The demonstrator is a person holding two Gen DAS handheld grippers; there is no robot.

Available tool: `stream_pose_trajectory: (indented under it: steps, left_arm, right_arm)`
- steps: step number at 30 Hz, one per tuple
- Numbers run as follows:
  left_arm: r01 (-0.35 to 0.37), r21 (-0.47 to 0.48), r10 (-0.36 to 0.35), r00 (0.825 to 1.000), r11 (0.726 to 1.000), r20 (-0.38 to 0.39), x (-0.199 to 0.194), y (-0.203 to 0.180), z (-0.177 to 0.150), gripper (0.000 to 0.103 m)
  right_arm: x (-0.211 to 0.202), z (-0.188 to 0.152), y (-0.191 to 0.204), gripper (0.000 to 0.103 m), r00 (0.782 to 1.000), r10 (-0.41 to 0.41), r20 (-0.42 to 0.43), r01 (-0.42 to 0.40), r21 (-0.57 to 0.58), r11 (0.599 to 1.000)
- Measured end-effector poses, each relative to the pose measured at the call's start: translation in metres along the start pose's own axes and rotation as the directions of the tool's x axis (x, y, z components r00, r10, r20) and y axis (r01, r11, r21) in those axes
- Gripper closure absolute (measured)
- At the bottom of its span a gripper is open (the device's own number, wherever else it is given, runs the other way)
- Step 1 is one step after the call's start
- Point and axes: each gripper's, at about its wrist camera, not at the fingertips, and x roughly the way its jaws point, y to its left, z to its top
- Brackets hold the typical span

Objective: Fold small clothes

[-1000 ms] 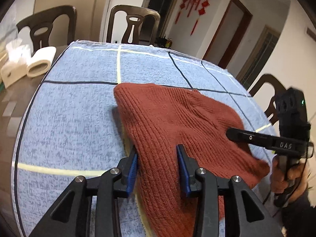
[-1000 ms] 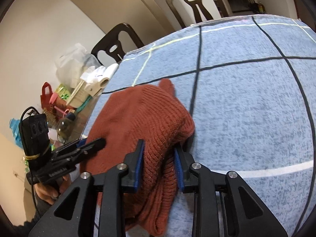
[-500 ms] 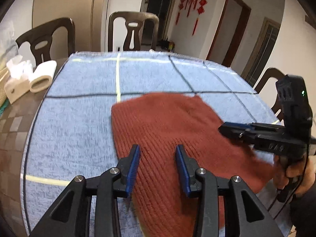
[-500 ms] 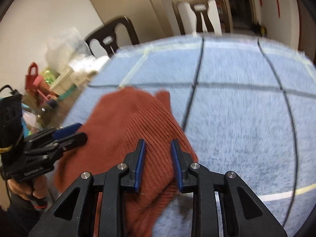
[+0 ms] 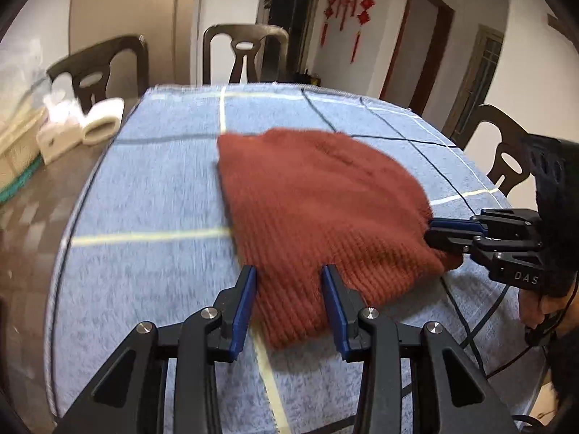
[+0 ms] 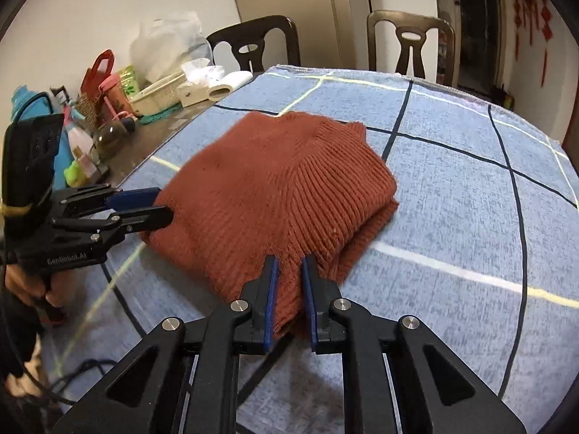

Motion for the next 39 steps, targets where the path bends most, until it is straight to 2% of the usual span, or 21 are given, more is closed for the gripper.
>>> stream_pose_trajectory:
  steps: [8,13,18,20,22,30,36,39]
  left_arm:
    - [-0.007,-0.038,0.008,1.000,0.999,0.004,0.000,0.001,-0.003,0.058]
    - [-0.038,-0.039,0.038,0.999,0.999,0.016,-0.017,-0.003,-0.011,0.059]
    - [-0.086,-0.052,0.087,0.996,0.995,0.016,-0.027,-0.004,-0.019,0.059]
    - [-0.096,-0.063,0.097,0.995,0.993,0.011,-0.028,-0.003,-0.022,0.058]
    - [-0.112,-0.067,0.112,0.994,0.992,-0.001,-0.027,-0.002,-0.025,0.058]
    - [-0.168,-0.063,0.166,0.985,0.984,-0.042,-0.018,0.002,-0.037,0.057]
    - [-0.187,-0.070,0.184,0.982,0.980,-0.042,-0.017,0.002,-0.040,0.049]
    - [-0.196,-0.068,0.193,0.980,0.978,-0.045,-0.016,0.001,-0.040,0.046]
  right_arm:
    - [-0.001,0.002,0.002,0.088,0.999,-0.033,0.009,0.033,0.009,0.999]
    - [-0.024,-0.006,0.003,0.087,0.999,-0.041,0.028,0.040,0.030,0.999]
    - [-0.032,-0.014,0.008,0.083,0.997,-0.081,0.021,0.080,0.012,0.997]
    - [-0.032,-0.017,0.011,0.076,0.995,-0.102,0.017,0.102,0.000,0.995]
    - [-0.031,-0.020,0.012,0.057,0.994,-0.111,0.009,0.111,-0.007,0.994]
    - [-0.023,-0.034,0.012,0.056,0.985,-0.169,-0.025,0.168,-0.036,0.985]
    - [-0.011,-0.041,0.006,0.055,0.978,-0.199,-0.069,0.197,-0.034,0.980]
    - [-0.013,-0.043,0.006,0.054,0.978,-0.203,-0.055,0.201,-0.038,0.979]
